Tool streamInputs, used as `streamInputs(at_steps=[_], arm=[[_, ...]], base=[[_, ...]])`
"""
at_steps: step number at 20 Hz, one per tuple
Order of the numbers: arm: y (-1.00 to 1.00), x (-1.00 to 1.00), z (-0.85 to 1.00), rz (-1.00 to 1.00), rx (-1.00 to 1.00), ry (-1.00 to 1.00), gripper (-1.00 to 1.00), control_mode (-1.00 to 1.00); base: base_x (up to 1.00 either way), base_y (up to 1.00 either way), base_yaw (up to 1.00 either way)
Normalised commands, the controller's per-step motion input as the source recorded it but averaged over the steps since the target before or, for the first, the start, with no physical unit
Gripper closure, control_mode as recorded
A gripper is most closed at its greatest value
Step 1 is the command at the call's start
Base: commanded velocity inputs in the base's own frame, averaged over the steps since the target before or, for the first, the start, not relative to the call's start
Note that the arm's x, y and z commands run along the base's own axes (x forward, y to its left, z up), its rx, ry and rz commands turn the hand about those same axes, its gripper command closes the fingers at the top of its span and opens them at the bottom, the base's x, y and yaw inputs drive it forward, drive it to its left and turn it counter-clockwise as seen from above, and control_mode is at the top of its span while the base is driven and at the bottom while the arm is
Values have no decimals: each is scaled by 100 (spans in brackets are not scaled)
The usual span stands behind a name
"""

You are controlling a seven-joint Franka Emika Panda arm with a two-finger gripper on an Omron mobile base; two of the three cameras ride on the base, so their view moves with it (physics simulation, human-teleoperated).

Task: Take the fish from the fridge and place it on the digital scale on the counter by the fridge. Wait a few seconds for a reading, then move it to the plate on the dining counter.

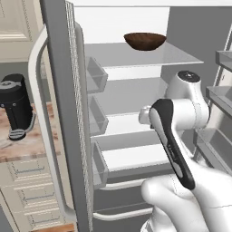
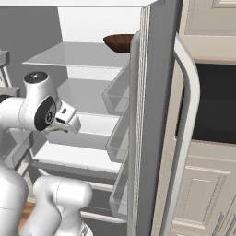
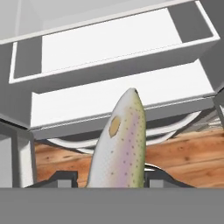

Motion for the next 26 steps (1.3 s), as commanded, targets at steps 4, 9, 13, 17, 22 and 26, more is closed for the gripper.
streamInputs(at_steps=[4, 9, 13, 17, 22, 26], arm=[[0, -11, -2, 5, 0, 0, 100, -100], [0, -15, -11, 4, -1, 3, 100, -100], [1, -10, -2, 1, 0, 0, 100, 100], [0, 0, 0, 0, 0, 0, 100, 100], [0, 0, 0, 0, 0, 0, 100, 100], [0, 0, 0, 0, 0, 0, 100, 100]], base=[[0, 0, 0], [0, 0, 0], [-63, 4, 1], [-100, 10, 0], [-100, 23, 0], [-56, 57, 0]])
